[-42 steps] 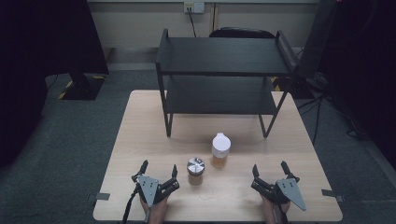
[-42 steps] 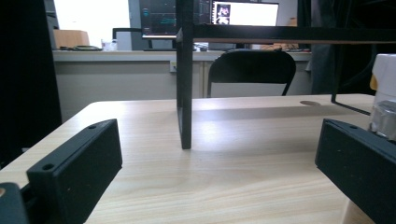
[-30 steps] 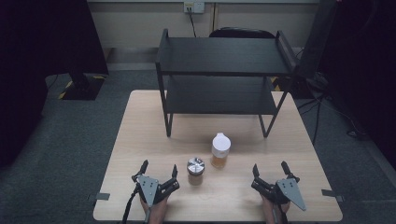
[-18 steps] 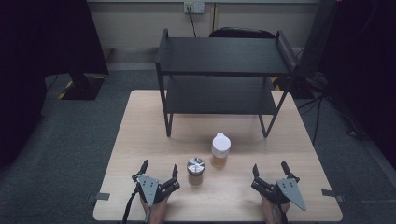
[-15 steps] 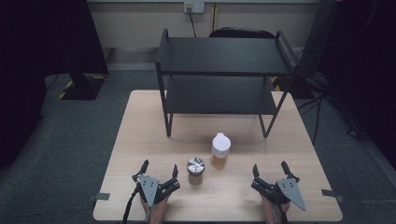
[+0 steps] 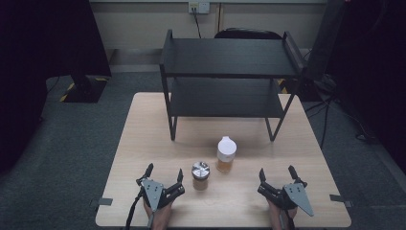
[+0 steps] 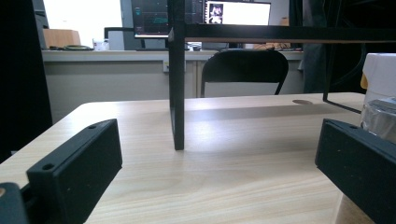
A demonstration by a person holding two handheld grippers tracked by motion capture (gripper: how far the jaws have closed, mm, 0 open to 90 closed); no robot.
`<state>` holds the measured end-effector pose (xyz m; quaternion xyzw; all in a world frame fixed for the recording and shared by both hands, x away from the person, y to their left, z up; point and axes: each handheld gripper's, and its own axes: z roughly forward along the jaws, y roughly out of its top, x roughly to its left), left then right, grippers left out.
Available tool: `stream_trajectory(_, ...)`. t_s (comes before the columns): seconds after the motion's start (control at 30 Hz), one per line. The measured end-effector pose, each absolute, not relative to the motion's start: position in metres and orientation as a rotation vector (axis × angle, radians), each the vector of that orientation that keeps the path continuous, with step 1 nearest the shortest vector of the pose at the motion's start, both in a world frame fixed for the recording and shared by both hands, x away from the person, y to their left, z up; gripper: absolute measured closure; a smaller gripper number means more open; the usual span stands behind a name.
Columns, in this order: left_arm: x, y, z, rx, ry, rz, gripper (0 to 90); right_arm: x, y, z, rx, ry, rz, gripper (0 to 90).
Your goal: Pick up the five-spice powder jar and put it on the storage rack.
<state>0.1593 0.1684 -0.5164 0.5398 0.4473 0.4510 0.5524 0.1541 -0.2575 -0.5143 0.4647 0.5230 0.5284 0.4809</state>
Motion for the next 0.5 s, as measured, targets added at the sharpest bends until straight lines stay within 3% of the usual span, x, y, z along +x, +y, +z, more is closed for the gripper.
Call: stream_trajectory(0.5,0.155,0.181,-0.488,1.27,0.96,0.951,0.0,0.154,-0.257,-0.514,1.135,1.275,1.285,0.0)
